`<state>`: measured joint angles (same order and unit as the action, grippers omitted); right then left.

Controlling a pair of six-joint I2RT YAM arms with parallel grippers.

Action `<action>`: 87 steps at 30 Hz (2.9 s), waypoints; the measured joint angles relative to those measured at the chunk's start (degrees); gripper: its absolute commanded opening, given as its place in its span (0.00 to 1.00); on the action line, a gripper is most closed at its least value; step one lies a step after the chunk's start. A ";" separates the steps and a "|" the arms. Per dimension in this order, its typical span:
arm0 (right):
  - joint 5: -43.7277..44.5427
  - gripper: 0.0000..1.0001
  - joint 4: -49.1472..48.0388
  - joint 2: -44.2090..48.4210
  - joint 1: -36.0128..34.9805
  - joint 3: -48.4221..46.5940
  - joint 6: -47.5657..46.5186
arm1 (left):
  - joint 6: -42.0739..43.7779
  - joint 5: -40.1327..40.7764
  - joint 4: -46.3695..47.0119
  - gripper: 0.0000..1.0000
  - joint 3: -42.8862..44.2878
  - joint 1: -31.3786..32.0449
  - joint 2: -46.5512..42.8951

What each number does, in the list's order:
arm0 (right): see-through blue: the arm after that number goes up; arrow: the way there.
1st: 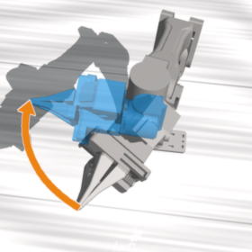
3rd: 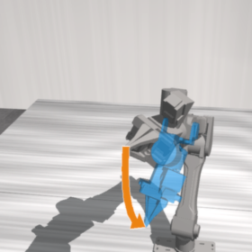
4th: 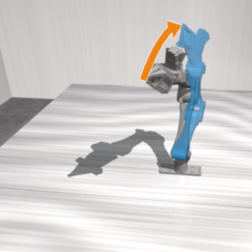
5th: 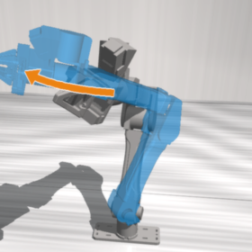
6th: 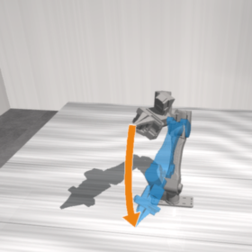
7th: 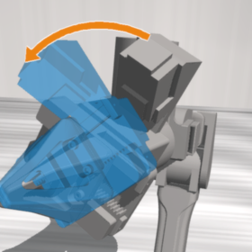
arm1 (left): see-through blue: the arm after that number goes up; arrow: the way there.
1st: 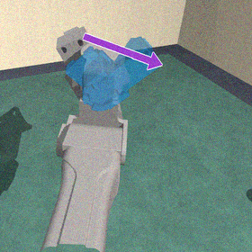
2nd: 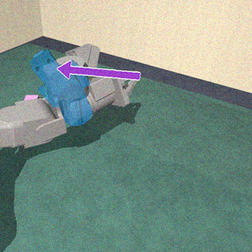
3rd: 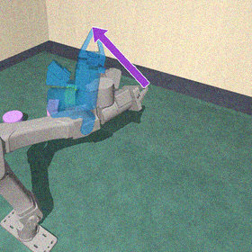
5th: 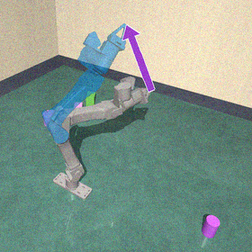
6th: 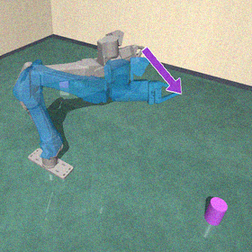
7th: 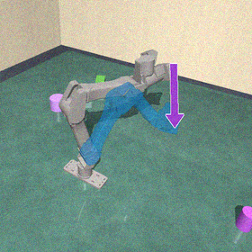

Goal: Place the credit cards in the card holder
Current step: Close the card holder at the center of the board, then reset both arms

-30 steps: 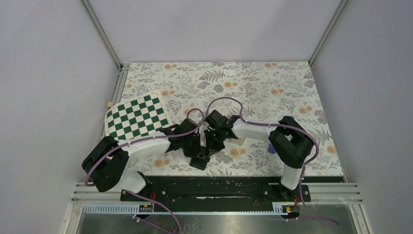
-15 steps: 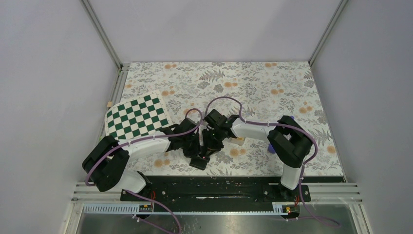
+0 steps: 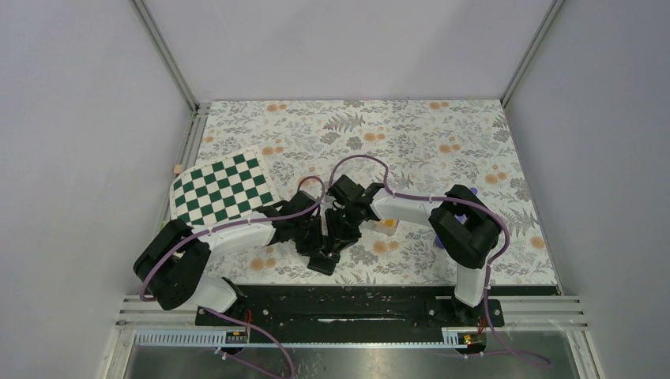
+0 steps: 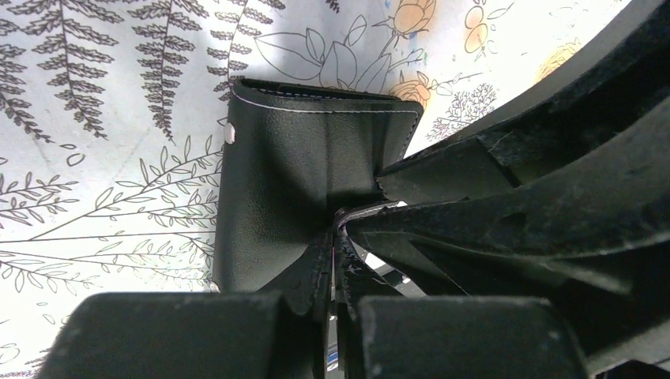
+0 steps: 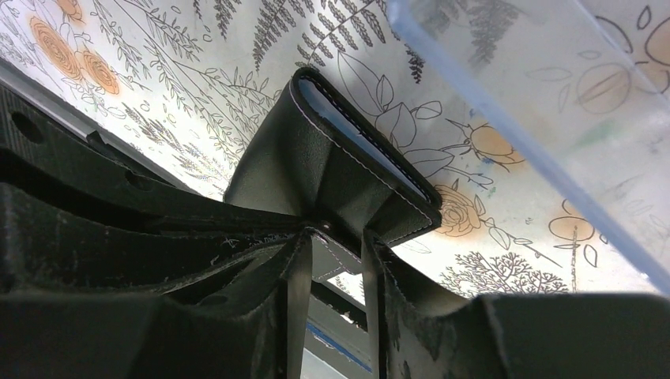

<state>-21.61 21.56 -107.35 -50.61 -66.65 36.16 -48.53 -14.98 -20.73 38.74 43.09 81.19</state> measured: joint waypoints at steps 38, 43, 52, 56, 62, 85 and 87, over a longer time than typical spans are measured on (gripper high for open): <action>10.84 0.28 3.82 -0.63 -5.92 -2.75 -6.03 | -8.55 -4.94 2.93 0.00 -2.36 -2.97 1.22; 15.39 0.29 3.56 -0.52 -8.20 -2.05 -6.97 | -11.37 -4.76 3.72 0.00 -3.28 -3.10 0.98; 18.01 0.46 4.79 1.66 -9.68 -1.79 -8.79 | -11.65 -4.76 5.05 0.38 -4.13 -3.19 -0.24; 19.39 0.59 12.20 3.54 -9.46 -1.97 -7.67 | -10.86 -4.44 6.10 0.61 -4.37 -3.06 -2.97; 17.44 0.83 15.50 14.03 -6.19 -1.70 -6.45 | -7.04 -3.41 5.95 0.76 -2.86 -5.22 -10.78; 33.09 0.99 3.69 58.12 37.16 30.64 -19.78 | 17.51 -7.72 16.92 0.99 -6.05 -46.82 -30.51; 34.73 0.99 -1.09 58.14 38.99 34.38 -21.90 | 21.81 -3.78 18.38 0.99 -7.63 -46.80 -30.53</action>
<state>13.13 20.47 -49.21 -11.62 -32.27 14.26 -26.72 -18.76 -2.35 31.11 -3.70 50.65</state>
